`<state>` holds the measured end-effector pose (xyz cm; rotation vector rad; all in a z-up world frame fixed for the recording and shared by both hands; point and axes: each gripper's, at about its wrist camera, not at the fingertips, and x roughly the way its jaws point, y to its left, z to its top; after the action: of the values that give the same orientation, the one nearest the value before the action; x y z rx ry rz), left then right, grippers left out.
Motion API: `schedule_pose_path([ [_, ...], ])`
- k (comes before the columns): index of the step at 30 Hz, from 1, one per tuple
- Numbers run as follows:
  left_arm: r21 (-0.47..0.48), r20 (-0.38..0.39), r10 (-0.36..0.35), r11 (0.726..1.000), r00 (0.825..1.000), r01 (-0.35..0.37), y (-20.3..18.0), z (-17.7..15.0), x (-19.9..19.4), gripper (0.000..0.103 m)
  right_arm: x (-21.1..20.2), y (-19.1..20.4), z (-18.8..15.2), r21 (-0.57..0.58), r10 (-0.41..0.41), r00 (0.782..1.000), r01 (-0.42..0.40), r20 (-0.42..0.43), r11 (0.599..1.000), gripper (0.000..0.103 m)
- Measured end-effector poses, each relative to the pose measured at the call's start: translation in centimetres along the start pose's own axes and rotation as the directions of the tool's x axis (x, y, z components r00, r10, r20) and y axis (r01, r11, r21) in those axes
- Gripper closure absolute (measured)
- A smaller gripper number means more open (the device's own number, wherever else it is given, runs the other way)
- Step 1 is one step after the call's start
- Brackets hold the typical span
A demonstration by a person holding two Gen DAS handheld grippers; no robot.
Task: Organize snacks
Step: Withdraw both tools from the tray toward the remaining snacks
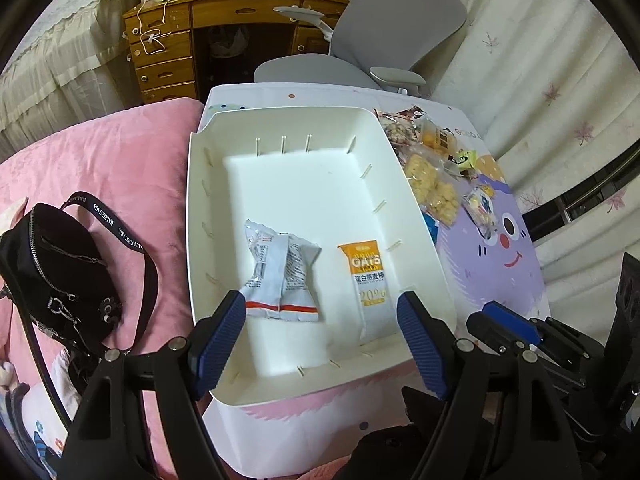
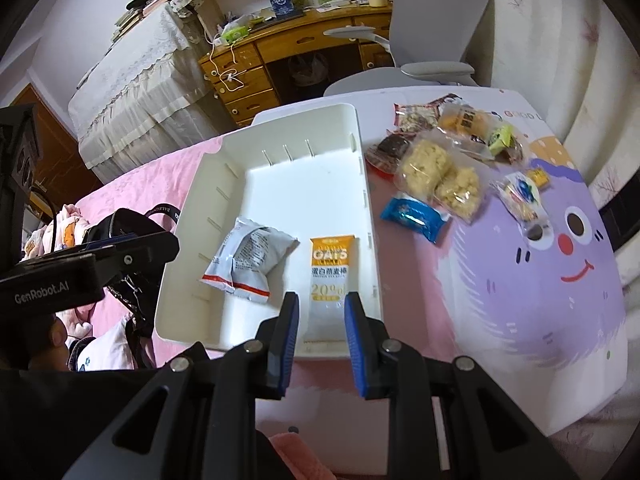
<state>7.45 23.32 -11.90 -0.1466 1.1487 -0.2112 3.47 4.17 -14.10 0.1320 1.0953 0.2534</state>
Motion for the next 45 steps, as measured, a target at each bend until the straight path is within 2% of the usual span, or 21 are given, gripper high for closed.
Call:
schedule_pose_path([
  [10,0.007,0.013,-0.011,1.000,1.000,0.011,-2.7,-1.8,-1.0,0.026,-1.3,-1.7,-1.6,0.019,0.003,1.000,-0.002,-0.017,1.000,0.078],
  [19,-0.026,-0.030,-0.033,0.999,0.999,0.032,-5.4,-3.5,0.5,0.026,-1.4,-4.0,-3.6,0.019,0.006,0.996,-0.004,-0.088,1.000,0.072],
  [22,-0.038,-0.028,-0.041,0.998,0.999,0.040,-6.6,-3.7,0.8,0.026,-1.6,-5.2,-3.7,0.023,-0.006,0.995,0.008,-0.097,1.000,0.067],
  [26,-0.039,-0.028,-0.024,0.999,0.999,0.023,-8.3,-3.6,1.1,0.026,-2.0,-7.3,-2.8,0.025,0.001,0.997,0.001,-0.078,1.000,0.064],
  [29,-0.071,0.000,-0.004,0.997,1.000,0.004,-9.5,-3.0,0.8,0.026,-2.0,-8.8,-1.5,0.005,0.009,0.998,-0.009,-0.070,1.000,0.061],
  [34,-0.137,0.042,0.029,0.990,0.999,-0.023,-12.3,-1.8,0.9,0.026,-2.3,-11.4,0.7,-0.073,0.042,0.996,-0.048,-0.078,0.996,0.061],
  [41,-0.208,0.056,0.056,0.977,0.997,-0.043,-16.6,-0.7,2.5,0.026,-2.4,-15.2,3.2,-0.171,0.079,0.993,-0.094,-0.093,0.981,0.059],
  [45,-0.261,0.056,0.066,0.964,0.996,-0.049,-18.5,-0.2,3.8,0.026,-2.3,-17.1,4.4,-0.219,0.086,0.992,-0.105,-0.094,0.970,0.053],
])
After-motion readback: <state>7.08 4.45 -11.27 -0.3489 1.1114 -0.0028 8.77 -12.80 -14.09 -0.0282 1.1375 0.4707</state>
